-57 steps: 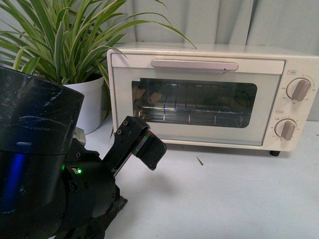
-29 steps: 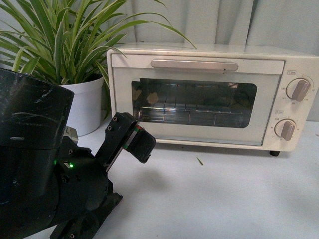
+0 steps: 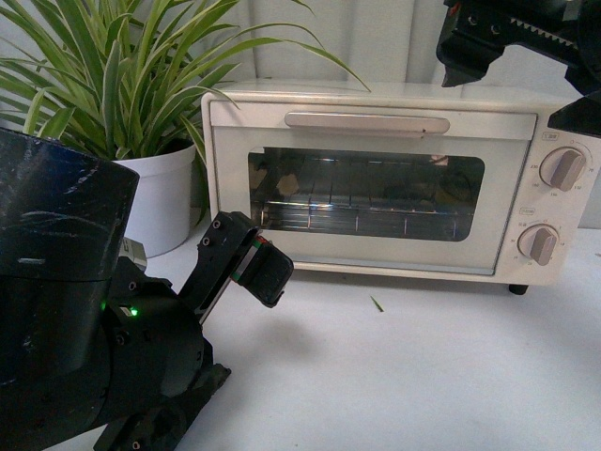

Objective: Open oven

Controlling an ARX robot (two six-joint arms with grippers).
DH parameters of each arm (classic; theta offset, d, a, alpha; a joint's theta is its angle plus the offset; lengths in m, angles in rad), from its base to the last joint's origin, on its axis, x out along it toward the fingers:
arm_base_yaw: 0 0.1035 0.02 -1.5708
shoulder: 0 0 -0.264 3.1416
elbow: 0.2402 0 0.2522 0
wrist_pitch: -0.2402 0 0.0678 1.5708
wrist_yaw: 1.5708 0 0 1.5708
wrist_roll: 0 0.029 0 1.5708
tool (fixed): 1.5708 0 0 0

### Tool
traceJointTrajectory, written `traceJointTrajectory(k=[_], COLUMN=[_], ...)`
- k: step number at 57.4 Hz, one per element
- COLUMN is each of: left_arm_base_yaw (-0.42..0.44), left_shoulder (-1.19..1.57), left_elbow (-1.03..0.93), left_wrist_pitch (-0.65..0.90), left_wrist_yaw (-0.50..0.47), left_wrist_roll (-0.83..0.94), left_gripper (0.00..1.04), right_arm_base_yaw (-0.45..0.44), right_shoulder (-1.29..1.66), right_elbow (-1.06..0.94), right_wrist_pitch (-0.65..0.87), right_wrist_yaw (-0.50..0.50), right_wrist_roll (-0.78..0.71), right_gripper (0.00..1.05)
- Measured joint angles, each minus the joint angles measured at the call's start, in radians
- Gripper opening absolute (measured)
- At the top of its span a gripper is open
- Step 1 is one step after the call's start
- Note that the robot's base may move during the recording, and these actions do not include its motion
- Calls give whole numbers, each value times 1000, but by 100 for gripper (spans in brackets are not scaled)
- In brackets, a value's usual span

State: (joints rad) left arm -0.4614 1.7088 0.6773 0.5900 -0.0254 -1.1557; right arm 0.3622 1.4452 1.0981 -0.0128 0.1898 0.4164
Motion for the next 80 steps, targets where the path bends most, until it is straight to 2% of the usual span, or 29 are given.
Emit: traceJointTrajectory(k=[15,51,80], left_arm_base_yaw=[5,14,11], left_shoulder=[-4,-15,-16], left_elbow=[-2,-6,-6], left_wrist_pitch=[-1,-14,-14], left_wrist_yaw=[2,2,1], left_wrist_roll=[0,3,2], left_gripper=[98,98,98], right_arm_base_yaw=[13,2,-2], right_shoulder=[76,166,193], right_elbow=[90,158,196], right_wrist_pitch=[-59,-94,-171], right_wrist_yaw=[39,100,66], right_wrist_roll=[63,98,37], right_gripper=[95,95,95])
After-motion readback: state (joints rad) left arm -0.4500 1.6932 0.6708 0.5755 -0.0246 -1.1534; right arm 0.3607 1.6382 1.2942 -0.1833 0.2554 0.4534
